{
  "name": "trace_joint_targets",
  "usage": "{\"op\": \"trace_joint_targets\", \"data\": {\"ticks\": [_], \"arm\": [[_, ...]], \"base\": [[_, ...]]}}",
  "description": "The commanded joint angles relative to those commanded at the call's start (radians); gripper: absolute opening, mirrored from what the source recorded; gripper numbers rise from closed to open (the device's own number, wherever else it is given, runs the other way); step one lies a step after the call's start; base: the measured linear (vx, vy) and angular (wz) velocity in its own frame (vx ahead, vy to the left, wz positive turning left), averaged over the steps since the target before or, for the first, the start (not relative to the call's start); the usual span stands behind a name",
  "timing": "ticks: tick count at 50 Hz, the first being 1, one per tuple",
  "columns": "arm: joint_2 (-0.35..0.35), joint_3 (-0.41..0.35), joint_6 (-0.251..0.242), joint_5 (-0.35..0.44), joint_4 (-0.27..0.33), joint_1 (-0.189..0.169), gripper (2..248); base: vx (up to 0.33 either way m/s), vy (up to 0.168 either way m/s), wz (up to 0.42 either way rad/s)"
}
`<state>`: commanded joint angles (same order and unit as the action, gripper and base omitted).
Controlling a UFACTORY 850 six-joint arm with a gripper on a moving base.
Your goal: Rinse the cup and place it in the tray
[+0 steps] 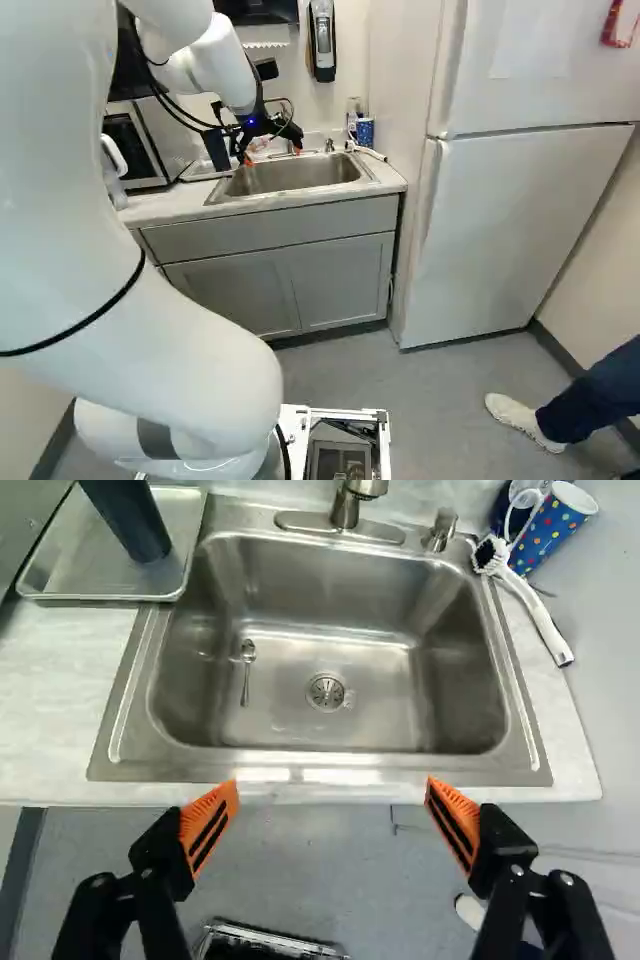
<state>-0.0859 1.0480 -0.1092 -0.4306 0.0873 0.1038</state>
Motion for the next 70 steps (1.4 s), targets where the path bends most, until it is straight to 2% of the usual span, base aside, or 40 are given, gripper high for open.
{"op": "trace_joint_targets", "data": {"ticks": [46,63,70], "arm": [[0.000,0.000,0.000,0.000,0.000,0.000,247],[0.000,0.000,0.000,0.000,0.000,0.000,247],[0.000,0.000,0.000,0.000,0.000,0.000,247]], "base": [[-0.130,-0.064,0.018],[-0.140,0.046,0.413],[-0.116,0.007,0.076]]}}
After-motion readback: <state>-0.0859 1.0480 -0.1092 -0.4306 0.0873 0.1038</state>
